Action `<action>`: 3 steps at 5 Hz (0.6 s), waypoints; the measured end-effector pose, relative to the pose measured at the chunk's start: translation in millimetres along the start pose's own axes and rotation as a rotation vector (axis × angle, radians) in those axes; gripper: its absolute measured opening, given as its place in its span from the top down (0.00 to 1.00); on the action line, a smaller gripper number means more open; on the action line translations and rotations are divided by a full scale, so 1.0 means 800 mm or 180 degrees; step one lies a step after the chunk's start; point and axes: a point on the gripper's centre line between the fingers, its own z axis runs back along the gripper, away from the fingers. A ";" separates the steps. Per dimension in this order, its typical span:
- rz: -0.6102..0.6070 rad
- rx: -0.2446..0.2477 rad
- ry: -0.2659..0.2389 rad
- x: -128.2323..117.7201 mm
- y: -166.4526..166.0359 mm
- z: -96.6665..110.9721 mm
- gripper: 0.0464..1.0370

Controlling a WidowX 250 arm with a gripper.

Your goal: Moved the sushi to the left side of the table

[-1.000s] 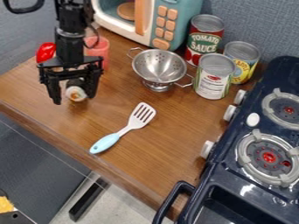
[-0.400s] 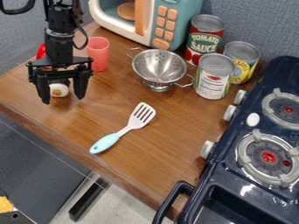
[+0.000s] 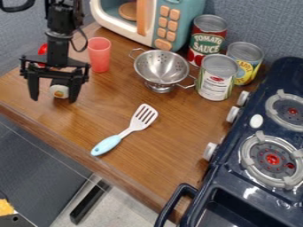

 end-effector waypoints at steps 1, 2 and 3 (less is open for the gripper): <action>-0.0885 -0.0201 -0.0244 0.002 0.020 0.009 0.04; -0.1628 -0.0177 -0.0396 0.014 0.036 0.006 0.04; -0.2124 -0.0010 -0.0562 0.027 0.041 0.010 0.04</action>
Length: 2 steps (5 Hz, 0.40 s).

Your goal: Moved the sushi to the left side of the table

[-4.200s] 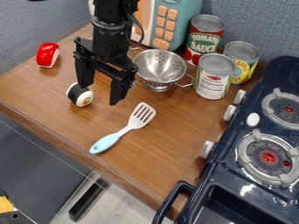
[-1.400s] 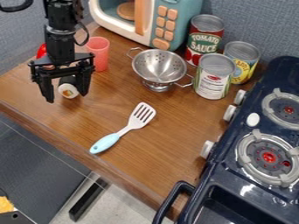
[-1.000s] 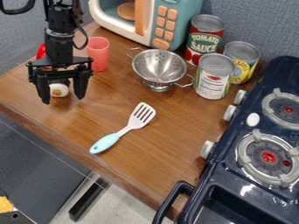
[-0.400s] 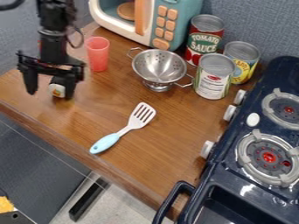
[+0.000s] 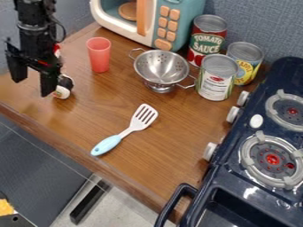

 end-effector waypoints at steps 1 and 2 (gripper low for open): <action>-0.0127 0.0137 0.0042 0.005 0.011 -0.001 0.04; -0.0188 0.0181 -0.0081 0.011 0.007 -0.005 0.04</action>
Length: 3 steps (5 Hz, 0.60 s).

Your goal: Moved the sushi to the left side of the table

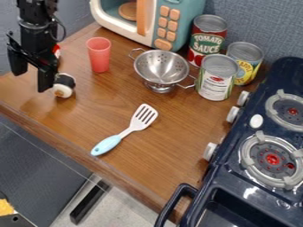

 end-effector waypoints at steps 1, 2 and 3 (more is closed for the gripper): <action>-0.0133 -0.0043 -0.0222 0.012 -0.018 -0.002 0.04; -0.0115 0.0001 -0.0403 0.020 -0.029 0.025 0.04; 0.0057 -0.0067 -0.0659 0.018 -0.037 0.043 0.04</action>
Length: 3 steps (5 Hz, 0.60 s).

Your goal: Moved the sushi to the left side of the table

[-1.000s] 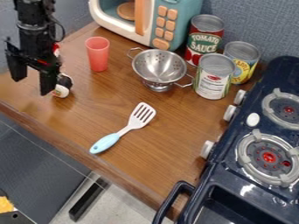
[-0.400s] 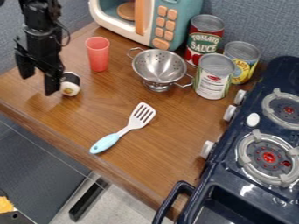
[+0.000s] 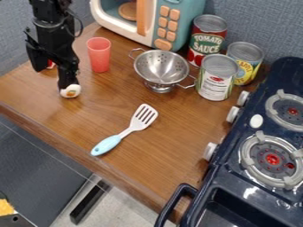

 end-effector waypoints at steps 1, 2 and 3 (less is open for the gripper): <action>0.0123 -0.0093 -0.0128 0.001 0.006 -0.001 0.04; 0.0151 -0.0203 -0.0084 -0.006 0.010 -0.019 0.04; 0.0124 -0.0302 -0.0095 -0.005 0.016 -0.038 0.04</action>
